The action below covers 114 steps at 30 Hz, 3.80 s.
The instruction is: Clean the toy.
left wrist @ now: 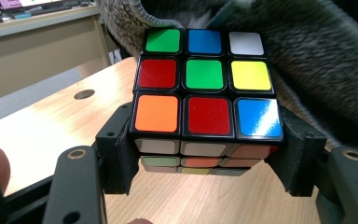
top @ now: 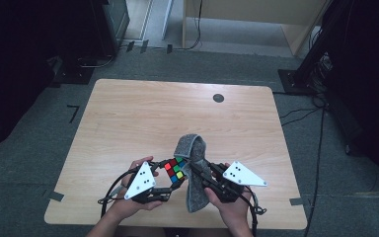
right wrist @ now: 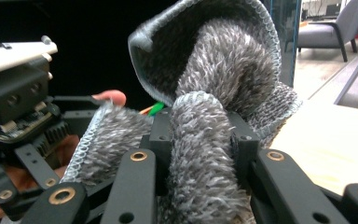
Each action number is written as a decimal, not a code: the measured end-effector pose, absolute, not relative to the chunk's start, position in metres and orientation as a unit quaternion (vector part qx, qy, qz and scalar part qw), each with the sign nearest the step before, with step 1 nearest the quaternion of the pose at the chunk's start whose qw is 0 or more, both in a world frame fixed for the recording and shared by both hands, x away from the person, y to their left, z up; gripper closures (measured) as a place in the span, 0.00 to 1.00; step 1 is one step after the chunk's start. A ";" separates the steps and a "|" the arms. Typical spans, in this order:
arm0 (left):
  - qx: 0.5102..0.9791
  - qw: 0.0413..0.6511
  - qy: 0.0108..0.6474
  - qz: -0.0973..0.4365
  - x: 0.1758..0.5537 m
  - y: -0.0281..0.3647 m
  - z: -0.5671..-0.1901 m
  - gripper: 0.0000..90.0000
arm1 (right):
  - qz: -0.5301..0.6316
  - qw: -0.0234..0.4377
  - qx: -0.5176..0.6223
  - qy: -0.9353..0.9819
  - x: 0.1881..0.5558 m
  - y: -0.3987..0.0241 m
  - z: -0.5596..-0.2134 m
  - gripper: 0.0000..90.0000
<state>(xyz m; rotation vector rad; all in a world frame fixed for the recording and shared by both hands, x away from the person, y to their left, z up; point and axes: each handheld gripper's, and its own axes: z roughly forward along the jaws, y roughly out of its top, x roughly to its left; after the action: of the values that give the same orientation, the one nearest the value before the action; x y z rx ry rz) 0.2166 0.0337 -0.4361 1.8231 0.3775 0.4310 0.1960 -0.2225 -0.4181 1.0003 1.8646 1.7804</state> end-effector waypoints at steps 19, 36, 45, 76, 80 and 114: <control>0.771 0.595 0.151 0.172 0.213 0.034 -0.432 0.38 | 0.634 0.155 0.396 0.646 0.204 -0.231 -0.429 0.80; 0.775 0.591 0.142 0.172 0.212 0.033 -0.433 0.38 | 0.634 0.161 0.394 0.646 0.203 -0.229 -0.432 0.81; 0.792 0.570 0.140 0.171 0.213 0.026 -0.441 0.38 | 0.675 0.148 0.352 0.631 0.194 -0.227 -0.415 0.80; 0.781 0.584 0.141 0.167 0.212 0.029 -0.436 0.38 | 0.643 0.155 0.387 0.642 0.203 -0.229 -0.430 0.80; 0.789 0.573 0.143 0.168 0.214 0.027 -0.440 0.38 | 0.647 0.153 0.384 0.641 0.200 -0.229 -0.425 0.80; 0.793 0.568 0.141 0.169 0.213 0.026 -0.440 0.38 | 0.649 0.151 0.389 0.636 0.197 -0.226 -0.420 0.80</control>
<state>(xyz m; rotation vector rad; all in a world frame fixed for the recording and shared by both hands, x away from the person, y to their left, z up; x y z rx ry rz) 0.2126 0.0256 -0.4399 1.8623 0.3310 0.3963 0.1967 -0.2262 -0.4203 1.1172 1.8271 1.8627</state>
